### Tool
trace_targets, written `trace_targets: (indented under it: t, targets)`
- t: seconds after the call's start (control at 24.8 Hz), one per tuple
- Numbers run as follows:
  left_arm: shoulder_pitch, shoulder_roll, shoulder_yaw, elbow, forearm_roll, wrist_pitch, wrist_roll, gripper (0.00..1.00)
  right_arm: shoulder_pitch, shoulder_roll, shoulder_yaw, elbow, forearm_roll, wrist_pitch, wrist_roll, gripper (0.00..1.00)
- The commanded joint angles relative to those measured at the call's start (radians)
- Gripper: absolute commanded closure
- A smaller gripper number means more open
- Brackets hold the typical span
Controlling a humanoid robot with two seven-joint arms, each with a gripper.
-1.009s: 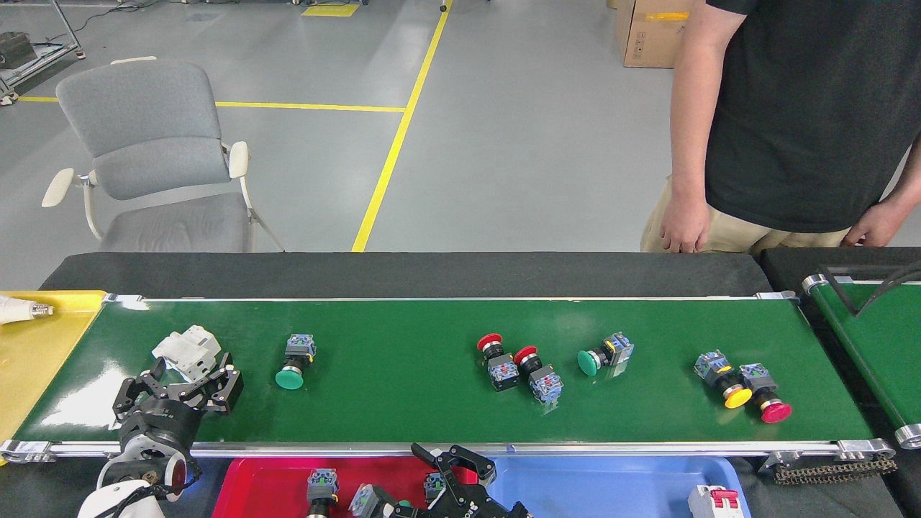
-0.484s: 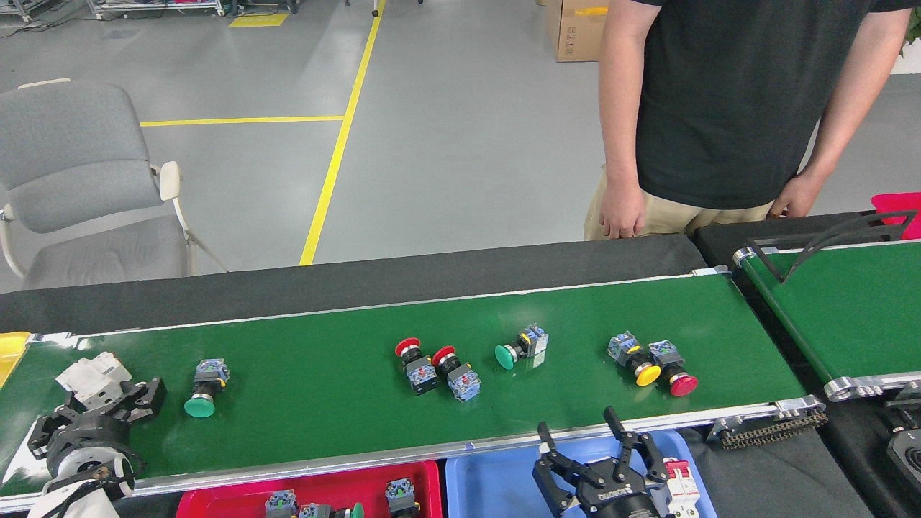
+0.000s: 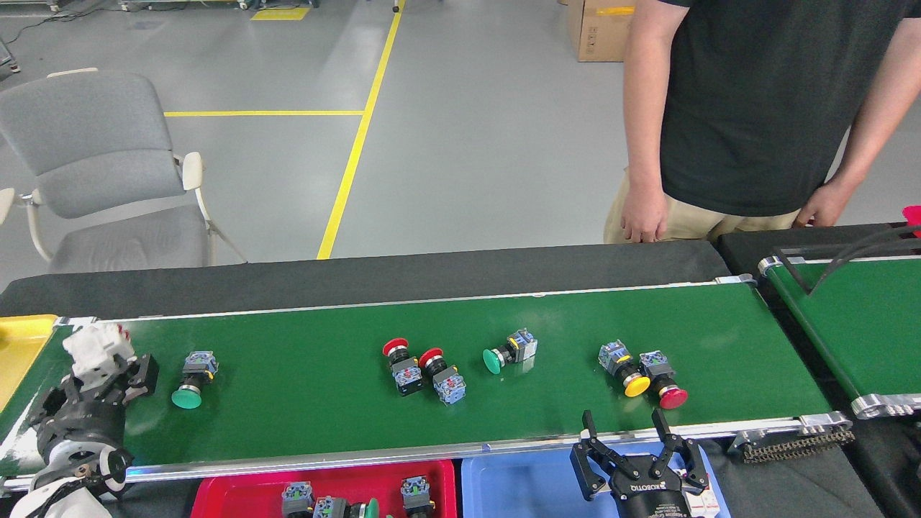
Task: Pick switch part from conveyor to tray
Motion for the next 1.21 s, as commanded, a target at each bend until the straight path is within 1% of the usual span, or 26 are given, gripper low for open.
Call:
trace_targets:
  t: [0.0, 0.12, 0.24, 0.32, 0.4, 0.44, 0.48, 0.57, 0.65, 0.69, 0.73, 0.77, 0.81, 0.85, 0.89, 0.97, 1.05, 1.13, 1.17]
  targets:
    - [0.045, -0.03, -0.046, -0.125, 0.004, -0.14, 0.01, 0.86, -0.029, -0.005, 0.0, 0.01, 0.004, 0.023, 0.003, 0.0]
    - [0.229, -0.067, -0.178, -0.34, 0.006, -0.31, 0.004, 0.86, -0.067, -0.003, -0.001, 0.032, 0.004, 0.025, 0.02, 0.0]
    - [0.359, -0.102, -0.316, -0.465, 0.004, -0.41, 0.001, 0.85, -0.099, 0.0, 0.002, 0.06, 0.004, 0.025, 0.03, 0.0]
    - [0.405, -0.104, -0.423, -0.507, 0.0, -0.43, 0.001, 0.85, -0.118, 0.001, 0.003, 0.076, 0.004, 0.025, 0.031, 0.0]
    - [0.416, -0.097, -0.54, -0.524, -0.011, -0.43, 0.0, 0.84, -0.127, 0.003, 0.003, 0.093, 0.004, 0.028, 0.04, 0.0]
    - [0.417, -0.1, -0.613, -0.525, -0.025, -0.425, -0.002, 0.84, -0.13, 0.004, 0.003, 0.106, 0.004, 0.034, 0.048, 0.02]
    - [0.417, -0.104, -0.669, -0.524, -0.054, -0.422, -0.004, 0.84, -0.135, 0.004, 0.005, 0.118, 0.004, 0.04, 0.05, 0.1]
    - [0.417, -0.128, -0.726, -0.522, -0.125, -0.398, -0.004, 0.83, -0.145, -0.003, 0.005, 0.13, 0.002, 0.033, 0.051, 0.55]
    - [0.419, -0.17, -0.749, -0.519, -0.191, -0.369, -0.004, 0.79, -0.162, -0.017, 0.022, 0.133, 0.001, 0.031, 0.056, 0.77]
    - [0.422, -0.183, -0.762, -0.519, -0.217, -0.367, -0.004, 0.76, -0.165, -0.028, 0.026, 0.133, -0.004, 0.031, 0.062, 0.84]
    - [0.425, -0.192, -0.787, -0.519, -0.238, -0.362, -0.004, 0.66, -0.167, -0.035, 0.028, 0.133, -0.005, 0.029, 0.066, 0.87]
    - [0.428, -0.199, -0.808, -0.519, -0.257, -0.358, -0.005, 0.53, -0.167, -0.037, 0.034, 0.135, -0.005, 0.029, 0.066, 0.89]
    - [0.431, -0.205, -0.827, -0.519, -0.272, -0.336, -0.005, 0.33, -0.168, -0.038, 0.038, 0.136, -0.005, 0.029, 0.066, 0.93]
    - [0.437, -0.206, -0.842, -0.521, -0.286, -0.295, -0.004, 0.11, -0.168, -0.04, 0.04, 0.138, -0.005, 0.029, 0.066, 0.96]
    - [0.445, -0.208, -0.854, -0.521, -0.289, -0.25, -0.002, 0.02, -0.168, -0.042, 0.04, 0.135, -0.005, 0.029, 0.065, 0.97]
    - [0.451, -0.203, -0.88, -0.521, -0.289, -0.204, -0.002, 0.01, -0.168, -0.04, 0.04, 0.121, -0.005, 0.025, 0.063, 0.98]
    - [0.457, -0.203, -0.88, -0.521, -0.287, -0.2, -0.002, 0.01, -0.165, -0.045, 0.037, 0.093, -0.007, 0.01, 0.06, 0.98]
    - [0.468, -0.203, -0.874, -0.521, -0.287, -0.197, 0.0, 0.01, -0.161, -0.077, 0.022, 0.053, -0.025, 0.002, 0.059, 0.98]
    - [0.468, -0.205, -0.871, -0.521, -0.287, -0.191, 0.001, 0.01, -0.155, -0.101, 0.012, 0.03, -0.056, 0.002, 0.057, 0.98]
